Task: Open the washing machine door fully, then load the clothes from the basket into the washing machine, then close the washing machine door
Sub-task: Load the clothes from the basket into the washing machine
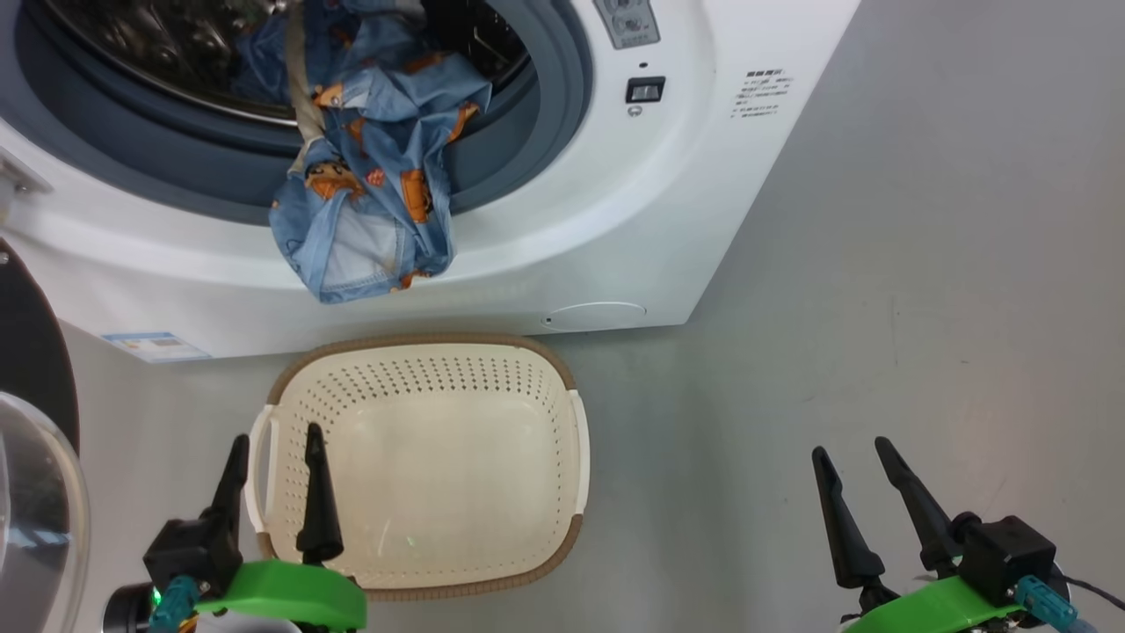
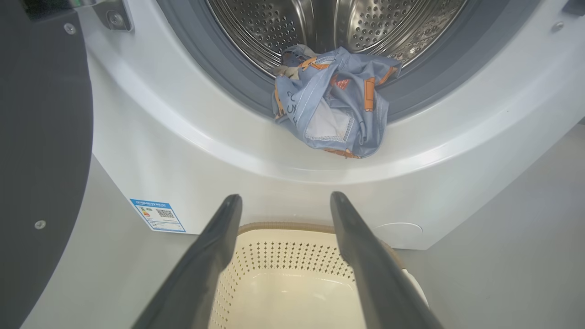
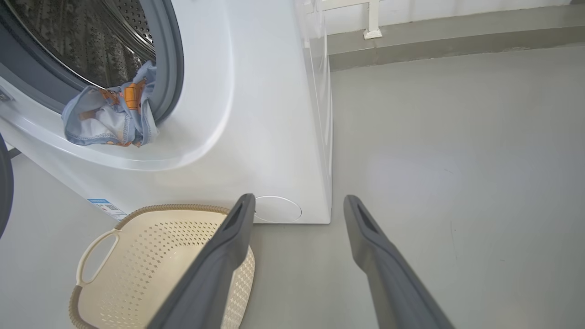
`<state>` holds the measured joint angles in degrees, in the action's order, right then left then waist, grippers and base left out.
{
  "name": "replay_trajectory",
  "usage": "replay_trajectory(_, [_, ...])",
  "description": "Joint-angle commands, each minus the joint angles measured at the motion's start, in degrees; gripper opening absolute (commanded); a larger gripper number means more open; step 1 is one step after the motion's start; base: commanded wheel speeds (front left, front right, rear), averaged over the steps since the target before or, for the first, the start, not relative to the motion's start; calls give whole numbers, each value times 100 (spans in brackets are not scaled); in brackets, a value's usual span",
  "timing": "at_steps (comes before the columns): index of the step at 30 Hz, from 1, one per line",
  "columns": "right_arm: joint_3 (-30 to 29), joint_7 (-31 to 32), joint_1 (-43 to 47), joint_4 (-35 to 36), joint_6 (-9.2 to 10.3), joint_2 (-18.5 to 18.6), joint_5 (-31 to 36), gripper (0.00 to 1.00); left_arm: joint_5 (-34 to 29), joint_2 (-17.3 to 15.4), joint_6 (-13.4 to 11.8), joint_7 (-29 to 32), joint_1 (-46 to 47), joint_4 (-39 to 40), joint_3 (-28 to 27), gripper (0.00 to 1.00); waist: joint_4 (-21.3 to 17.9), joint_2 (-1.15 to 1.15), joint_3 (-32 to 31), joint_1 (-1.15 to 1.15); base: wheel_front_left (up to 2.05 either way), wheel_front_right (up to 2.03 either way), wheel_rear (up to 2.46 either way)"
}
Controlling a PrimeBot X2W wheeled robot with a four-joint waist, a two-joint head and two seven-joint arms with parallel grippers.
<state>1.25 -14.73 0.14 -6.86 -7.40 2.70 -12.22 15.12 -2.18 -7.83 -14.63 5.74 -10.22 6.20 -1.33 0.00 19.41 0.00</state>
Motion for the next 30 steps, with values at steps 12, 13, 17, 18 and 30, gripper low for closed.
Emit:
replay_trajectory(12, [195, -27, 134, 77, -9, 18, 26, 100, 29, -72, -50, -37, -134, 214, -238, 100, -114, 0, -60, 0, 0, 0, 0])
replay_trajectory(13, [203, -27, 140, 85, -9, 18, 20, 100, 32, -71, -51, -37, -145, 224, -245, 100, -133, 0, -51, 0, 0, 0, 0])
replay_trajectory(17, [208, -27, 133, 91, -9, 18, 9, 100, 19, -71, -45, -37, -142, 226, -236, 100, -156, 0, -25, 0, 0, 0, 0])
replay_trajectory(18, [209, -27, 128, 88, -9, 18, 5, 100, 18, -71, -35, -37, -139, 218, -229, 100, -161, 0, -19, 0, 0, 0, 0])
replay_trajectory(30, [256, -27, 70, 107, -9, 18, -26, 100, 30, -73, 10, -37, -84, 170, -328, 100, -266, 0, 70, 0, 0, 0, 0])
